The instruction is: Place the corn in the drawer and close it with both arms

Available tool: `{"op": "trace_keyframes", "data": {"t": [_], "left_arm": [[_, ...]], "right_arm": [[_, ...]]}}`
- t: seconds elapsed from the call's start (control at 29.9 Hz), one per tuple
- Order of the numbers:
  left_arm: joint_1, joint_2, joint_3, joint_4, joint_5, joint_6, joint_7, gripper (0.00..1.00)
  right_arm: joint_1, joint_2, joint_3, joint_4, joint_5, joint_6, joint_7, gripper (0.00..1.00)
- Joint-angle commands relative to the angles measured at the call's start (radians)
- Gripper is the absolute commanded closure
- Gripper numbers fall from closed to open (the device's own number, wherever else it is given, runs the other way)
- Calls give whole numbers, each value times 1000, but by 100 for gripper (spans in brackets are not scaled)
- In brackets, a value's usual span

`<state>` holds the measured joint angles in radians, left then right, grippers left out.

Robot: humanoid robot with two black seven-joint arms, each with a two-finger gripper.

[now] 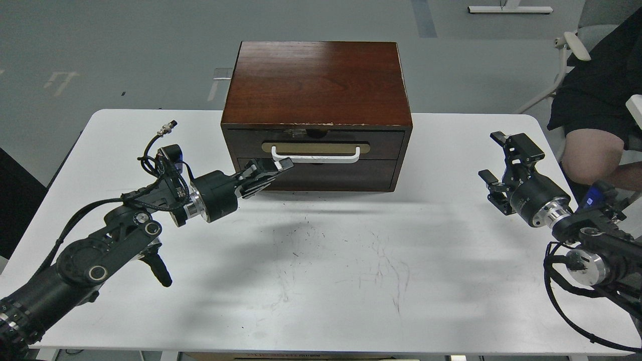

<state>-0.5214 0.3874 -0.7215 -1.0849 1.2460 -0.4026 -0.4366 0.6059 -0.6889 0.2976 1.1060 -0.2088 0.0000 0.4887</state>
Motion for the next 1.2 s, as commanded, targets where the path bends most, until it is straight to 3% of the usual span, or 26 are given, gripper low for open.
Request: {"op": "trace_keyframes", "data": {"t": [0.0, 0.07, 0.1, 0.17, 0.2, 0.5, 0.77, 1.17], "left_arm": [[15, 31, 2, -56, -46, -53, -4, 100], [35, 68, 1, -101, -74, -77, -17, 87], [44, 92, 1, -136, -106, -86, -31, 64], [50, 117, -3, -168, -147, -86, -44, 32], [57, 146, -6, -197, -204, -86, -50, 0], [153, 260, -29, -253, -592, -86, -52, 0], [331, 252, -160, -245, -643, -86, -52, 0], [392, 211, -185, -193, -643, -86, -45, 0]], "right_arm": [[2, -1, 0, 0, 0, 0, 0, 0], [2, 0, 0, 0, 0, 0, 0, 0], [2, 2, 6, 0, 0, -1, 0, 0], [2, 3, 14, 0, 0, -1, 0, 0], [2, 3, 24, 0, 0, -3, 0, 0], [5, 64, 55, -35, 2, -8, 0, 0], [2, 127, 81, -77, 3, -8, 0, 0], [-18, 143, 81, -69, 3, -8, 0, 0]]}}
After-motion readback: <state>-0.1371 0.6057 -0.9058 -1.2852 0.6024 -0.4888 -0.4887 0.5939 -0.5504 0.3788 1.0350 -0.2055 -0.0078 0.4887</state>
